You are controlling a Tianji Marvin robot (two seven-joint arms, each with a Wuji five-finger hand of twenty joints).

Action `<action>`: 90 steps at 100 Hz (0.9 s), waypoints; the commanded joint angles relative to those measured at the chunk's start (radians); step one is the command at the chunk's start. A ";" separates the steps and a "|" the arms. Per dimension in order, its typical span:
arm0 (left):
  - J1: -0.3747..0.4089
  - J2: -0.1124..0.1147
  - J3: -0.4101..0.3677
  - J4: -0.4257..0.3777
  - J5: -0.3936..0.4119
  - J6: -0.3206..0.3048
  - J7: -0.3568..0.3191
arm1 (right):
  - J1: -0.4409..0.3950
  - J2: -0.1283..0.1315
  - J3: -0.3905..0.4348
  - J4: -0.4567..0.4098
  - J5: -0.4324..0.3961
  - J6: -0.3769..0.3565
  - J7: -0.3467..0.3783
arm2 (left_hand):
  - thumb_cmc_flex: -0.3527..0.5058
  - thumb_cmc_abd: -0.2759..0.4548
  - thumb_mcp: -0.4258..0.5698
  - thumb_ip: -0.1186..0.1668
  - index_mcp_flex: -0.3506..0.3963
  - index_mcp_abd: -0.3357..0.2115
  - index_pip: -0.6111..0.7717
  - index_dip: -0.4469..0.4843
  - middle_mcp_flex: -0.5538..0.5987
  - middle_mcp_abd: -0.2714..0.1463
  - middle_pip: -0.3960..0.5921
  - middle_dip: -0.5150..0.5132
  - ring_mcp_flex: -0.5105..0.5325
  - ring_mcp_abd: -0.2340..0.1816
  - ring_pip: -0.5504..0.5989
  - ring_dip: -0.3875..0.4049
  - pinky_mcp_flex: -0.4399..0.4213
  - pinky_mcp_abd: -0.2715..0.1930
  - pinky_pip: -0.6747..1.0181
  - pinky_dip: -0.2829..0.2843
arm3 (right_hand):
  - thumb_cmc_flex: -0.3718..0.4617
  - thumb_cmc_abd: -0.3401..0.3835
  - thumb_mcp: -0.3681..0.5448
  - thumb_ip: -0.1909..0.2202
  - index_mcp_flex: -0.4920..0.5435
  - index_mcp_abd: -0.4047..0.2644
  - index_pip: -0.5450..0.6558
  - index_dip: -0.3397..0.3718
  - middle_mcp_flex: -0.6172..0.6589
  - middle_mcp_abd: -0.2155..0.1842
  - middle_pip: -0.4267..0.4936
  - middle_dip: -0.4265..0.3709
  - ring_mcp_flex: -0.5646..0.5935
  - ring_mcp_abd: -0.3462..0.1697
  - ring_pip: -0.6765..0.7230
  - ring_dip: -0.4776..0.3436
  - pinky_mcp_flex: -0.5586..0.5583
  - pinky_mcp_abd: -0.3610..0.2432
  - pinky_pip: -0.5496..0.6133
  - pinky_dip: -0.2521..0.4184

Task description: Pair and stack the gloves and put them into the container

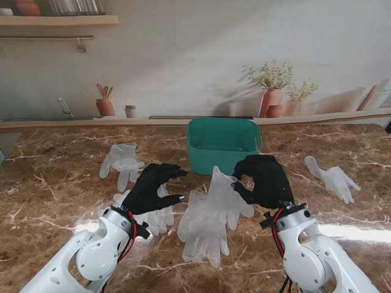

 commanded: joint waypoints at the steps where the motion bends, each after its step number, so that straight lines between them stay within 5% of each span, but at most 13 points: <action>1: 0.014 0.006 -0.001 -0.019 -0.006 0.001 -0.004 | -0.018 -0.008 -0.008 -0.024 0.010 0.001 0.012 | -0.028 -0.012 -0.024 0.008 0.032 0.016 -0.003 -0.006 -0.012 -0.003 -0.021 -0.013 -0.039 -0.037 -0.031 -0.013 -0.004 -0.014 -0.046 -0.016 | 0.022 0.023 0.045 -0.022 0.044 -0.069 0.023 0.023 0.017 -0.006 -0.014 0.012 0.033 -0.012 -0.006 0.008 0.009 0.004 0.004 0.009; 9: 0.024 0.002 0.002 -0.024 0.005 -0.005 0.022 | -0.021 -0.010 -0.014 -0.031 0.010 0.004 0.001 | -0.023 -0.010 -0.017 0.009 0.032 0.012 0.089 0.052 0.021 0.003 0.009 0.014 -0.013 -0.012 -0.002 0.019 -0.011 -0.004 -0.019 0.022 | 0.022 0.016 0.050 -0.022 0.046 -0.056 0.025 0.015 0.029 -0.004 -0.010 0.024 0.042 -0.006 -0.008 0.009 0.016 0.008 0.007 0.012; 19: 0.038 -0.017 0.019 -0.024 0.038 -0.016 0.142 | -0.022 -0.014 -0.025 -0.038 0.012 0.024 -0.018 | -0.026 -0.029 0.049 -0.007 0.026 -0.090 0.433 0.353 0.114 -0.011 0.089 0.151 0.053 0.018 0.088 0.143 -0.007 0.013 0.061 0.113 | 0.025 0.010 0.056 -0.021 0.047 -0.039 0.032 0.008 0.029 0.001 -0.012 0.035 0.042 -0.003 -0.011 0.010 0.016 0.009 0.008 0.014; 23: 0.043 -0.023 0.025 -0.024 0.054 -0.029 0.176 | -0.019 -0.016 -0.032 -0.037 0.011 0.038 -0.030 | 0.060 -0.057 -0.058 -0.054 0.089 -0.151 0.542 0.440 0.155 -0.022 0.126 0.227 0.080 0.027 0.130 0.218 -0.008 0.020 0.094 0.124 | 0.024 0.002 0.065 -0.021 0.047 -0.035 0.048 -0.014 0.032 0.003 -0.022 0.059 0.043 -0.002 -0.013 0.015 0.014 0.011 0.009 0.019; 27: 0.053 -0.024 0.027 -0.033 0.065 -0.038 0.190 | -0.017 -0.018 -0.040 -0.038 0.014 0.054 -0.037 | 0.150 -0.058 -0.204 -0.030 0.154 -0.217 0.650 0.424 0.199 -0.036 0.162 0.300 0.102 0.033 0.166 0.283 -0.011 0.023 0.115 0.116 | 0.026 -0.002 0.067 -0.019 0.049 -0.028 0.050 -0.019 0.032 0.005 -0.024 0.060 0.040 0.001 -0.015 0.015 0.012 0.010 0.008 0.019; 32: 0.063 -0.024 0.033 -0.046 0.075 -0.046 0.196 | -0.013 -0.021 -0.054 -0.038 0.018 0.078 -0.050 | 0.170 -0.052 -0.241 -0.022 0.211 -0.232 0.686 0.391 0.252 -0.046 0.209 0.374 0.134 0.046 0.217 0.353 -0.010 0.032 0.141 0.115 | 0.029 -0.006 0.068 -0.018 0.050 -0.021 0.051 -0.022 0.030 0.009 -0.026 0.059 0.037 0.003 -0.015 0.016 0.012 0.009 0.008 0.019; 41: 0.080 -0.019 0.051 -0.074 0.078 -0.035 0.178 | -0.002 -0.029 -0.092 -0.036 0.028 0.134 -0.084 | 0.132 -0.019 -0.248 -0.015 0.239 -0.139 0.510 0.232 0.252 -0.039 0.197 0.400 0.124 0.056 0.224 0.383 -0.012 0.034 0.125 0.090 | 0.032 -0.011 0.071 -0.015 0.051 -0.008 0.054 -0.031 0.025 0.013 -0.028 0.055 0.029 0.004 -0.013 0.018 0.006 0.009 0.008 0.020; 46: 0.084 -0.012 0.060 -0.089 0.077 -0.015 0.146 | 0.004 -0.035 -0.116 -0.034 0.039 0.158 -0.104 | 0.019 0.007 -0.114 0.009 0.236 -0.073 0.351 0.202 0.215 -0.034 0.154 0.377 0.091 0.050 0.192 0.360 -0.015 0.027 0.078 0.073 | 0.034 -0.012 0.070 -0.015 0.049 -0.003 0.056 -0.035 0.017 0.016 -0.028 0.053 0.021 0.006 -0.012 0.019 0.002 0.007 0.008 0.020; 63: 0.056 -0.011 0.107 -0.081 0.044 0.026 0.104 | 0.024 -0.047 -0.184 -0.023 0.065 0.193 -0.144 | -0.018 0.004 -0.124 0.018 0.132 0.019 0.092 0.051 0.083 -0.003 0.061 0.282 -0.017 0.032 0.105 0.280 -0.017 0.004 -0.014 0.086 | 0.042 -0.008 0.062 -0.014 0.044 0.009 0.061 -0.048 -0.012 0.024 -0.024 0.045 -0.004 0.007 -0.007 0.021 -0.011 0.002 0.010 0.020; 78: 0.033 0.002 0.125 -0.084 0.001 0.043 0.012 | 0.038 -0.060 -0.232 -0.009 0.107 0.195 -0.176 | -0.013 0.032 -0.285 0.038 0.018 0.059 -0.025 -0.013 -0.062 -0.006 0.013 0.242 -0.124 0.015 0.052 0.251 0.010 -0.022 -0.105 -0.075 | 0.050 -0.014 0.052 -0.011 0.041 0.018 0.063 -0.081 -0.065 0.031 -0.019 0.028 -0.055 0.005 -0.004 0.019 -0.035 -0.010 0.006 0.015; 81: 0.028 0.003 0.129 -0.082 -0.009 0.044 0.001 | 0.040 -0.062 -0.241 -0.006 0.114 0.193 -0.184 | 0.010 0.047 -0.367 0.050 -0.005 0.062 -0.037 -0.022 -0.088 -0.006 0.007 0.233 -0.143 0.011 0.042 0.248 0.009 -0.024 -0.092 -0.143 | 0.050 -0.016 0.051 -0.012 0.042 0.020 0.062 -0.088 -0.075 0.032 -0.020 0.026 -0.065 0.004 -0.006 0.017 -0.040 -0.012 0.004 0.014; 90: 0.015 0.004 0.140 -0.072 -0.026 0.035 -0.013 | 0.049 -0.069 -0.263 0.006 0.123 0.192 -0.207 | -0.010 0.042 -0.414 0.057 -0.031 0.069 -0.052 -0.028 -0.119 -0.008 -0.006 0.227 -0.162 0.006 0.018 0.236 0.016 -0.030 -0.116 -0.184 | 0.049 -0.018 0.044 -0.011 0.039 0.021 0.076 -0.128 -0.092 0.033 -0.009 0.005 -0.076 0.003 -0.001 0.008 -0.042 -0.014 0.006 0.011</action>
